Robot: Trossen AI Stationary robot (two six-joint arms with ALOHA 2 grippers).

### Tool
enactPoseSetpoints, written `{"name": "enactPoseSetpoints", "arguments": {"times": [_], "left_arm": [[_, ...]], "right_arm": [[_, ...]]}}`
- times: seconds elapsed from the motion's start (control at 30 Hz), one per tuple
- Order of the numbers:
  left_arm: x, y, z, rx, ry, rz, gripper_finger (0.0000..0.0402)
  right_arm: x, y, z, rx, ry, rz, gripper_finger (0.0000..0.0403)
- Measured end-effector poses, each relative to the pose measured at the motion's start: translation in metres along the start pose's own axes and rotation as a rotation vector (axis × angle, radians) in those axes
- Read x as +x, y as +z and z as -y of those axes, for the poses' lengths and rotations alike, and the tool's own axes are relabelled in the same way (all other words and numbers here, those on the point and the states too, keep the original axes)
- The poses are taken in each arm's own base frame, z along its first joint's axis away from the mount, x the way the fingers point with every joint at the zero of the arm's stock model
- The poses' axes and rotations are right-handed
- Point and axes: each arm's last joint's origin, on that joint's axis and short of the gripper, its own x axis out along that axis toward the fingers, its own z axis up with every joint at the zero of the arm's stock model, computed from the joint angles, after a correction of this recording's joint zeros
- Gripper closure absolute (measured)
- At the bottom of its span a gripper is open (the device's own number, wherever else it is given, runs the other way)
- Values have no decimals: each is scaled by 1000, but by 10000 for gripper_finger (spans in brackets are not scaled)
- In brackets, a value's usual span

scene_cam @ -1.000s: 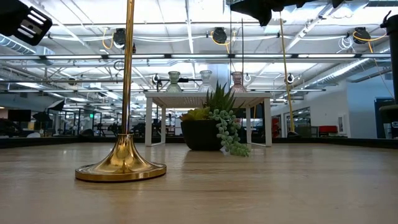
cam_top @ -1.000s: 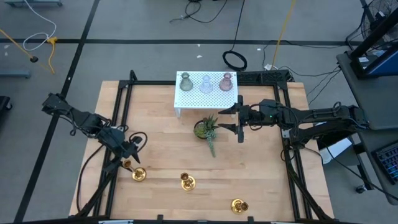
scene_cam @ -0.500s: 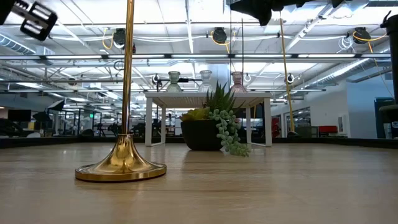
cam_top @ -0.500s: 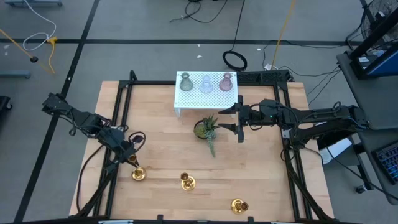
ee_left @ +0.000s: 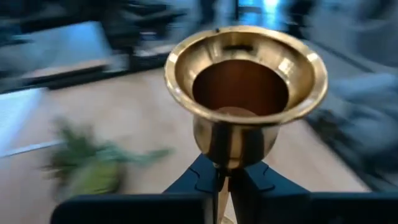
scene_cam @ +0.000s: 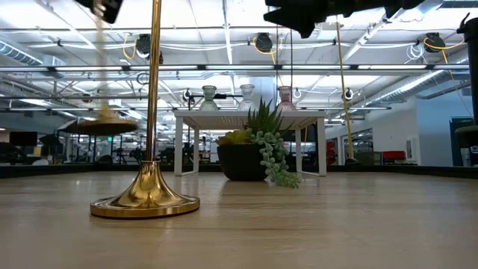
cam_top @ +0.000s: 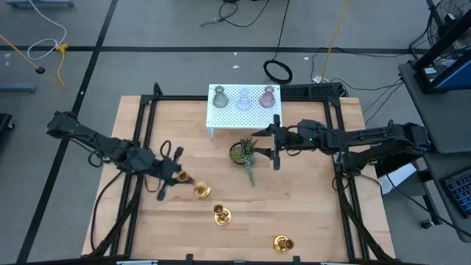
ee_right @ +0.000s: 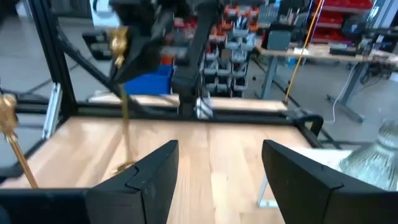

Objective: Pick & Place candle stick holders
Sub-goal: Put the left golden candle holder on the shelf aligned with the green glass candle holder

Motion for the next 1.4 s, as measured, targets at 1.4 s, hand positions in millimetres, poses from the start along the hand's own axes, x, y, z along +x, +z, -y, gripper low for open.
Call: {"name": "enactPoseSetpoints", "arguments": {"times": [1.4], "left_arm": [[15,33,-175,-120,917,248,352]], "right_arm": [[8,-9,-1,0,2,-38,177]]}}
